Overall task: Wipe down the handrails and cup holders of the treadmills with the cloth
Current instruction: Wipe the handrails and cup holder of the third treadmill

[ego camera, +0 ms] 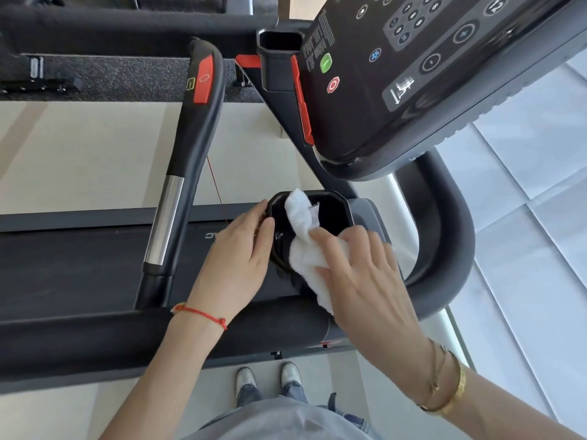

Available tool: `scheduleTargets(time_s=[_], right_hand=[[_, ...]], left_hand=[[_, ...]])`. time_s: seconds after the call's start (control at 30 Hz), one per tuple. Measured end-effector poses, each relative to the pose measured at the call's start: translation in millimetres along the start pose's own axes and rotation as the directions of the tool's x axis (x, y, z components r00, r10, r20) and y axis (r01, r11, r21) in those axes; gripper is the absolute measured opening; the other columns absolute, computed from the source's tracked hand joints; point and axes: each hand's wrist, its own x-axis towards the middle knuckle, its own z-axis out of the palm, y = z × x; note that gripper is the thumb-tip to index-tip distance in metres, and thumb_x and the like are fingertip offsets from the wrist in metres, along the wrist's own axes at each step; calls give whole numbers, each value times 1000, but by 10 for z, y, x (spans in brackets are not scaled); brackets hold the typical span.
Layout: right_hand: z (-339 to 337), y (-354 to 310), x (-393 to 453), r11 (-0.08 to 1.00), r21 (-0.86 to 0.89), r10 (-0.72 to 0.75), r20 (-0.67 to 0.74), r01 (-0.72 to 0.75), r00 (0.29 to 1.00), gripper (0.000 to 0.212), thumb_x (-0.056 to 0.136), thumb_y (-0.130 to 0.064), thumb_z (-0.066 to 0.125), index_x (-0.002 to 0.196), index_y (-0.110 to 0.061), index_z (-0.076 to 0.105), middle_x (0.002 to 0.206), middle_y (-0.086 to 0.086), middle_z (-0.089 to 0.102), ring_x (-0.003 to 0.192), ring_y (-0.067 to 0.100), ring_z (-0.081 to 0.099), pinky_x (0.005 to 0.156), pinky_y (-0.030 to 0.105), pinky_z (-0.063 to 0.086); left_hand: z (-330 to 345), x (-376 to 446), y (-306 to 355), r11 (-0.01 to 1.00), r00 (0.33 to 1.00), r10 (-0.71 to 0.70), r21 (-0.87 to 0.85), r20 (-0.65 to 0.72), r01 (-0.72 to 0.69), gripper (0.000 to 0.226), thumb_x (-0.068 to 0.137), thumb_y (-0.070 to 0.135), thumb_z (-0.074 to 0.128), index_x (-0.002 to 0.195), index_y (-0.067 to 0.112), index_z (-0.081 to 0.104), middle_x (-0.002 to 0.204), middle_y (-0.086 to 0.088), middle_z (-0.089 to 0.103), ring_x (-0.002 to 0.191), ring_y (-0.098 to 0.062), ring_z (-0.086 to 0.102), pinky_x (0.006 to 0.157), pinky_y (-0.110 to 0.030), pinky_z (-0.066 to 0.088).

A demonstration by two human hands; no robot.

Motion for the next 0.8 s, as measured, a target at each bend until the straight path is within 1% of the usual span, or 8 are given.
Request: scheduleTargets(time_s=[0.13,0.23,0.3,0.37,0.5,0.57,0.7,0.8], right_hand=[[-17,219,58,995,-67,68,-153,-79,986,43,92,-17,53,135,-20,50,106,12,47,84,28,42,77,37,33],[4,342,180,991,-63,113,-88,-119,990,44,97,-30,42,141,-25,45,121,10,48,94,29,43,84,37,33],[57,423,200,989,118,88,52,-94,995,46,102,-34,33,148,-31,34,135,6,42,108,27,44,93,38,37],[115,488,210,890,443,30,187,-112,982,50,103,-32,32,152,-32,22,147,2,31,128,19,36,108,28,31],[219,511,502,812,580,-60,208,-74,976,53,102,-14,41,152,-19,25,155,7,22,140,16,26,103,-3,12],[232,519,705,799,596,-56,210,-82,976,52,101,-11,45,150,-18,30,151,5,30,132,13,35,96,-6,15],[206,642,637,751,652,-82,247,-104,965,55,99,-14,50,150,-24,30,147,-2,36,117,-15,33,92,-8,17],[237,671,518,764,640,-110,258,-84,960,58,99,-19,51,151,-25,26,150,-3,31,123,-5,33,94,-7,17]], left_hand=[[7,8,17,1000,1000,2,22,-17,-2,46,102,37,34,144,23,46,138,9,55,126,-4,49,97,-3,30],[17,-5,36,1000,1000,-1,7,-24,1,48,101,39,35,145,22,45,139,8,56,126,-8,52,105,-18,37],[25,-15,41,1000,1000,-2,1,-18,2,50,100,41,35,146,24,43,138,7,56,125,-10,54,107,-30,43],[30,-19,31,1000,1000,-3,14,-22,3,50,99,41,37,145,24,43,136,7,57,123,-11,54,105,-37,46],[39,-5,19,999,998,-18,26,-53,19,47,99,38,41,143,23,46,130,5,60,117,-13,58,101,-38,48],[40,4,18,999,998,-17,26,-62,19,45,99,36,43,142,23,47,127,7,61,112,-11,60,99,-37,49],[37,-1,27,1000,998,-12,-4,-68,12,41,100,33,44,140,26,49,124,12,62,112,-5,59,99,-32,50],[41,0,26,1000,997,-10,-13,-81,8,38,99,30,47,136,30,51,114,21,59,106,0,59,96,-26,49]])
